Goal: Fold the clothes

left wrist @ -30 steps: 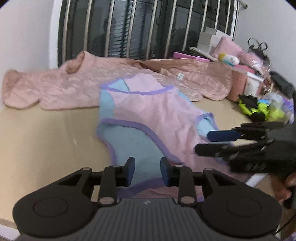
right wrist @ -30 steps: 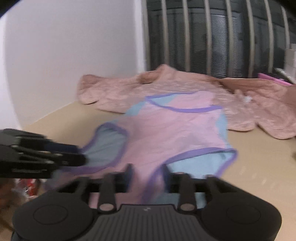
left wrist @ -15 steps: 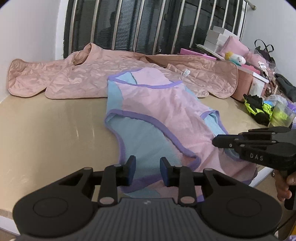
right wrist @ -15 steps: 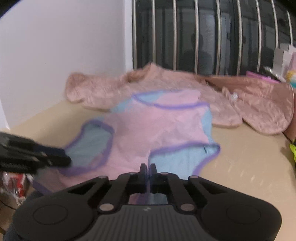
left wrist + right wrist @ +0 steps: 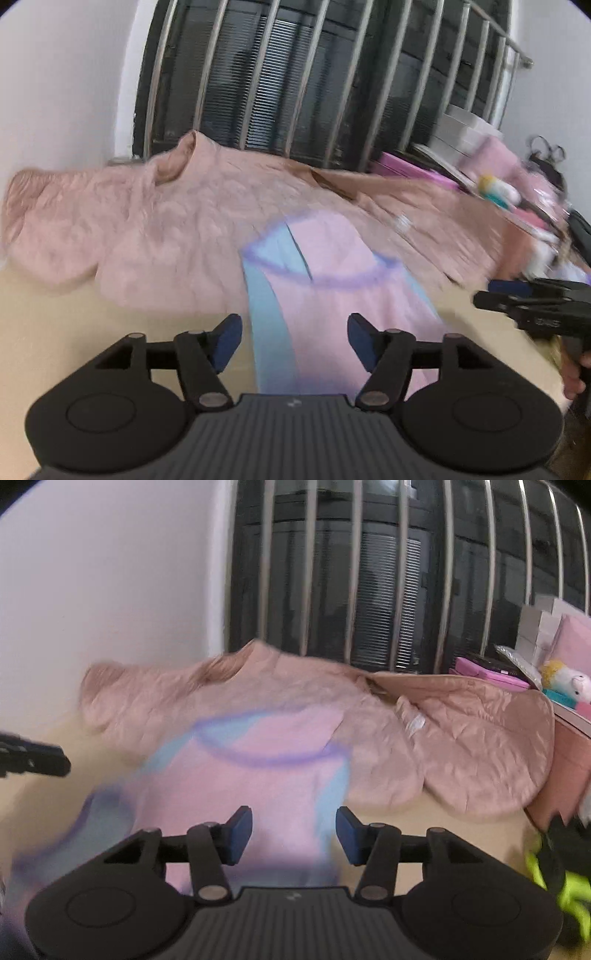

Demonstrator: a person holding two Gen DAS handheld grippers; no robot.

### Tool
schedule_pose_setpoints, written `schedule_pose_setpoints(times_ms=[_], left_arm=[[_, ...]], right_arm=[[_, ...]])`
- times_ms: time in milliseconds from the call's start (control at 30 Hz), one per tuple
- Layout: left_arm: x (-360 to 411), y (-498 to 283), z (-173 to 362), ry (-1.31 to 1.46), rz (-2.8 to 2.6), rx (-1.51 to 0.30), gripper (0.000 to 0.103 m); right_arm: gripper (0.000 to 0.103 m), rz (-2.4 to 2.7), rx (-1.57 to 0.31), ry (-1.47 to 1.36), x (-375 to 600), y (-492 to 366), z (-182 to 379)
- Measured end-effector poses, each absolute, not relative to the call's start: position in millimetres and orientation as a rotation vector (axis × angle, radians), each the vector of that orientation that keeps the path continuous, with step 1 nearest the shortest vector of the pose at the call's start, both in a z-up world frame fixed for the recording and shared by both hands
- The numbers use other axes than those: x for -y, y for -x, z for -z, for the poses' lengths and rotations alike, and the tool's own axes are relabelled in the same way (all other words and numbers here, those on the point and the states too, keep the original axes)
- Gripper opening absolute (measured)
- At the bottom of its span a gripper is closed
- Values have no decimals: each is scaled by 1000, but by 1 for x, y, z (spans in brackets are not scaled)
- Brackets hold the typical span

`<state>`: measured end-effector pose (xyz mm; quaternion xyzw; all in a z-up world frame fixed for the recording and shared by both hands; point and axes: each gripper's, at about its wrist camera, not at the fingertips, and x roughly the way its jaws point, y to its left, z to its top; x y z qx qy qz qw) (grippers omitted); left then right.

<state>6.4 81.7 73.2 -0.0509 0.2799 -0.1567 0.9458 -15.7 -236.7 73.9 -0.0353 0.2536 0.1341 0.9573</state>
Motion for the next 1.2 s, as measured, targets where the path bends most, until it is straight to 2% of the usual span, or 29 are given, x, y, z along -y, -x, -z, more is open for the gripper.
schedule_pose_setpoints(times_ms=[67, 267, 367, 400, 433, 467, 567, 667, 833, 1100, 1133, 1167, 1200], left_arm=[[-75, -57, -73, 83, 254, -585, 72], [-49, -176, -49, 48, 125, -699, 72], [-47, -198, -34, 135, 177, -760, 70], [-48, -201, -30, 156, 196, -775, 66], [-48, -202, -26, 164, 197, -782, 42], [-48, -202, -22, 171, 199, -789, 0], [-54, -190, -14, 172, 190, -772, 1], [-72, -169, -15, 204, 114, -707, 1], [-96, -148, -21, 236, 58, -685, 1], [-97, -131, -33, 187, 26, -676, 1], [-99, -129, -33, 190, 26, -677, 1], [-101, -127, -33, 189, 23, -673, 1], [-103, -125, -33, 188, 21, -668, 1]], right_arm=[[49, -247, -543, 45, 247, -28, -80], [48, -221, -688, -38, 258, -150, -67], [41, -267, -754, -50, 255, -183, -55], [41, -263, -768, -15, 250, -191, -50], [41, -260, -782, 8, 246, -196, -45], [41, -257, -795, 25, 242, -199, -40], [5, -253, -808, 50, 234, -202, -27], [3, -237, -751, 80, 228, -187, -26], [3, -109, -636, 68, 237, -168, -34], [8, -97, -690, 122, 230, -172, -30], [12, -130, -678, 120, 228, -173, -32], [30, -166, -665, 117, 227, -175, -33], [42, -201, -653, 113, 225, -177, -34]])
